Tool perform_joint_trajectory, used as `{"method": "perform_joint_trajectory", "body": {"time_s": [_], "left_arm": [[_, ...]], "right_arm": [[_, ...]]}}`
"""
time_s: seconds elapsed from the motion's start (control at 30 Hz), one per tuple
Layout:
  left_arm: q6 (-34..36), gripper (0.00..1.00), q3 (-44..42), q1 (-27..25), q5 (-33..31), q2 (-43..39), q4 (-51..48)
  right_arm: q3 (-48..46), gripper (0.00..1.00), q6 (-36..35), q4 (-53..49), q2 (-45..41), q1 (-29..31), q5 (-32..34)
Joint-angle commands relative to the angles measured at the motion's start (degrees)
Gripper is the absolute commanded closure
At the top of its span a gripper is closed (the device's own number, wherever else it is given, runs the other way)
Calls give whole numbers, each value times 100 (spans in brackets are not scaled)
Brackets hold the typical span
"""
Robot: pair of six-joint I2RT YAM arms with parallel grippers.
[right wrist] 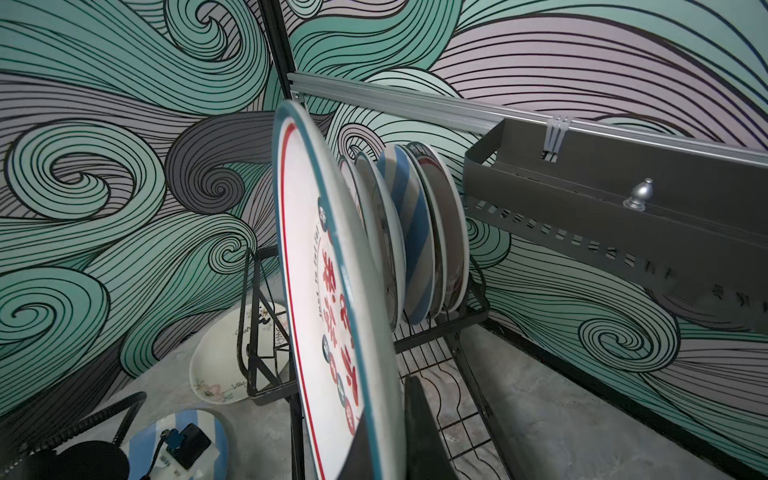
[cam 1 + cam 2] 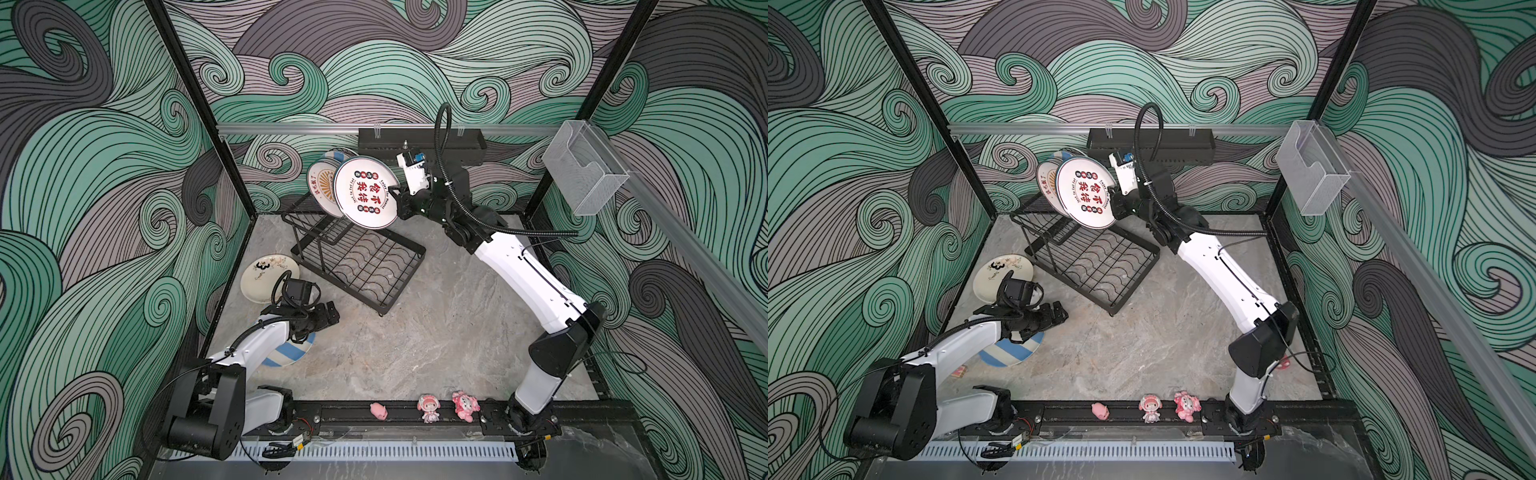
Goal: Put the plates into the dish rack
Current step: 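Lower the red-text plate into the front rack slot with the right gripper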
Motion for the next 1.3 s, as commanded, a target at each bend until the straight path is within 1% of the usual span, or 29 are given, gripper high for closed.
{"method": "perform_joint_trajectory", "body": {"time_s": [0.0, 0.07, 0.17, 0.23, 0.43, 0.63, 1.27], "left_arm": [[35, 2, -15, -13, 268, -222, -94], [78, 1, -31, -13, 121, -427, -270], [63, 1, -67, -3, -47, -731, -438], [1, 2, -102, -8, -3, -854, -434], [9, 2, -213, -12, 115, -1004, -541], [-13, 2, -480, -10, 251, -1319, -432], [61, 1, -472, -13, 203, -1331, -434]], "right_arm": [[637, 100, -387, 797, 392, 173, 387], [996, 100, -478, 844, 713, 227, 468], [1488, 100, -603, 920, 1174, 336, 766], [1639, 100, -710, 1089, 1397, 423, 1029], [2099, 100, -1082, 1477, 1941, 630, 1487], [2736, 100, -1225, 1349, 2406, 633, 1662], [2824, 100, -1150, 1438, 2769, 624, 1812]]}}
